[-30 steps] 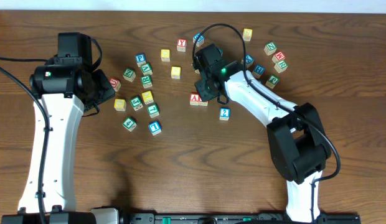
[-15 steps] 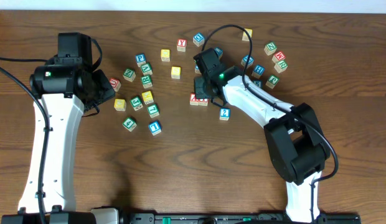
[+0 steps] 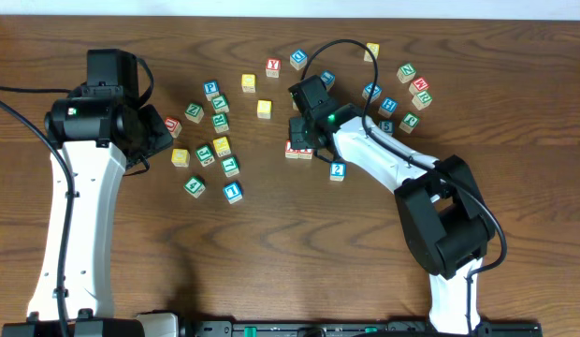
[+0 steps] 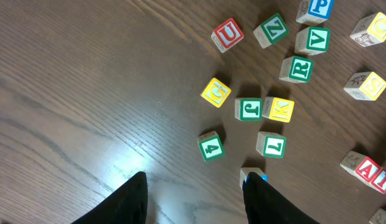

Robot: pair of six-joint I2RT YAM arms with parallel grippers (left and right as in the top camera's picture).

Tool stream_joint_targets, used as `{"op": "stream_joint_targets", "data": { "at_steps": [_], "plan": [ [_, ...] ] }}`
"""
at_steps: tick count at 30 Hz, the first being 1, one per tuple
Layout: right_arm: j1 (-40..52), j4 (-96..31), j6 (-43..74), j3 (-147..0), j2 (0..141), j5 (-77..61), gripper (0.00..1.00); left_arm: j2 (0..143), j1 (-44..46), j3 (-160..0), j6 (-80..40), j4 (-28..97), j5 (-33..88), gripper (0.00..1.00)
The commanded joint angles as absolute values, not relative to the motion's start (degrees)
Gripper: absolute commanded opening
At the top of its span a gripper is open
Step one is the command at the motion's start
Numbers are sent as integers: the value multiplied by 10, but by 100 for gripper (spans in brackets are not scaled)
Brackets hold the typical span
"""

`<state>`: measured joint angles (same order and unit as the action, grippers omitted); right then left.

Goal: Spell out AI2

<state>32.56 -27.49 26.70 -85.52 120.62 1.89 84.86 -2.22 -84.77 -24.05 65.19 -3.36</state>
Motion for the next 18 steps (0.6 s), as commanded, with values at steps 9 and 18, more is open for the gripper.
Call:
{"op": "stream_joint_targets", "data": {
  "at_steps": [9, 18],
  "plan": [
    [332, -276, 248, -850, 1193, 13, 2, 846, -25, -850, -236, 655, -37, 49],
    [335, -282, 247, -850, 1193, 13, 2, 846, -25, -850, -236, 655, -37, 49]
  ]
}}
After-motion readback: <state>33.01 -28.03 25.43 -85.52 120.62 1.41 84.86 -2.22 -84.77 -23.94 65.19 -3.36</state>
